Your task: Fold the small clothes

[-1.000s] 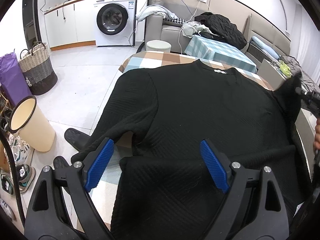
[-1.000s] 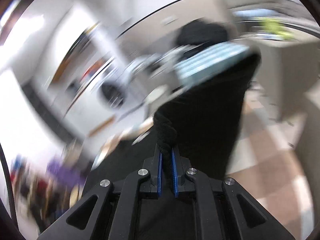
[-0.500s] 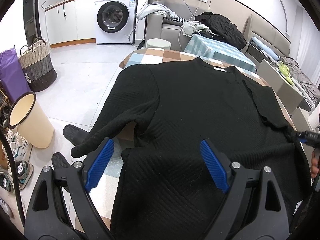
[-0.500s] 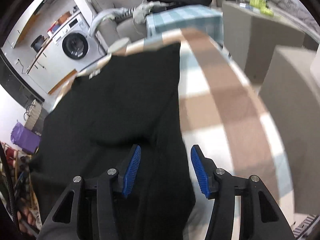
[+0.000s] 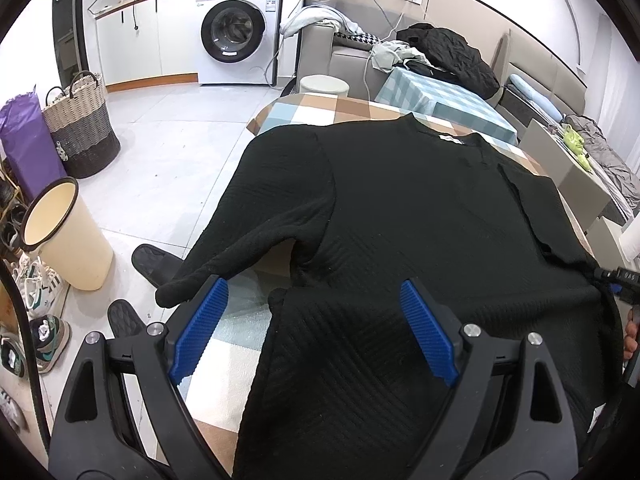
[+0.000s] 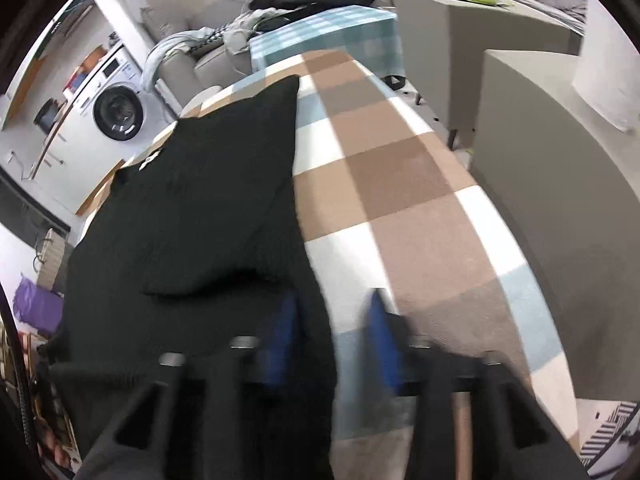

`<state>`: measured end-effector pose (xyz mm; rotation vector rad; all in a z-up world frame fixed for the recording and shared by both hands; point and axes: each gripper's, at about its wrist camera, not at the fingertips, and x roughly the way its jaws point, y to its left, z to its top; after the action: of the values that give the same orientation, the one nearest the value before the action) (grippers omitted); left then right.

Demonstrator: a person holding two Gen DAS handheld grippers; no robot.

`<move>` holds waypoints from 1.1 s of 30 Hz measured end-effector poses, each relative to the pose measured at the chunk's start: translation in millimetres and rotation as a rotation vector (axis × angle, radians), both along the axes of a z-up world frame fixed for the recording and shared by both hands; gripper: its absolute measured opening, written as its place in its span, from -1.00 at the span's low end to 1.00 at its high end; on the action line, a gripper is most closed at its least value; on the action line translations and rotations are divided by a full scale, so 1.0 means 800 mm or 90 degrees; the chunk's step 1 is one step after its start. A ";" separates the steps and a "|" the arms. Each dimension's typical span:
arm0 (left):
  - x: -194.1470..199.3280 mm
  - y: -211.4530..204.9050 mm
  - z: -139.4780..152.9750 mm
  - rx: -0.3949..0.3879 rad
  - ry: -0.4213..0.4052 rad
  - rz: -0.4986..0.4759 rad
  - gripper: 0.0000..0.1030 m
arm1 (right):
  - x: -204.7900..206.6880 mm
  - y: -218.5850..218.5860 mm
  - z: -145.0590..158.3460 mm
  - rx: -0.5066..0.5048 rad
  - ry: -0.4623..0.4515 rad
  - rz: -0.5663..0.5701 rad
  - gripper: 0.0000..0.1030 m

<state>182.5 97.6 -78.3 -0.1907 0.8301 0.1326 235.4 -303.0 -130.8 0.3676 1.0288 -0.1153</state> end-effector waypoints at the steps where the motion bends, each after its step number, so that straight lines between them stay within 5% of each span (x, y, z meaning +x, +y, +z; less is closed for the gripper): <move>1: -0.001 -0.001 0.001 0.003 0.000 -0.001 0.69 | 0.002 0.005 0.008 -0.019 -0.008 0.009 -0.12; 8: -0.003 -0.002 -0.002 0.006 0.007 0.002 0.68 | 0.002 0.070 0.041 -0.131 -0.081 0.136 -0.12; 12: 0.000 -0.001 -0.005 0.003 0.011 0.002 0.68 | 0.001 0.076 0.021 -0.140 -0.028 0.177 -0.26; 16: 0.002 -0.002 -0.006 0.003 0.013 -0.001 0.68 | 0.008 0.059 -0.012 -0.135 0.027 0.149 -0.29; 19: 0.004 -0.004 -0.007 0.007 0.014 -0.003 0.68 | 0.004 0.052 -0.010 -0.137 0.000 0.148 -0.35; 24: 0.003 -0.005 -0.009 0.007 0.016 -0.005 0.68 | 0.005 0.038 -0.008 -0.121 -0.023 0.124 -0.89; 26: 0.003 -0.005 -0.009 0.011 0.017 -0.003 0.69 | 0.005 0.027 -0.005 -0.093 -0.037 0.098 -0.95; 33: 0.001 0.017 -0.013 -0.002 0.029 0.036 0.68 | 0.005 0.008 -0.001 -0.065 -0.011 0.050 -0.83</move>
<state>183.5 111.4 -88.7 -0.2153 0.8714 0.1894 239.7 -296.5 -131.2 0.2345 1.0146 -0.0930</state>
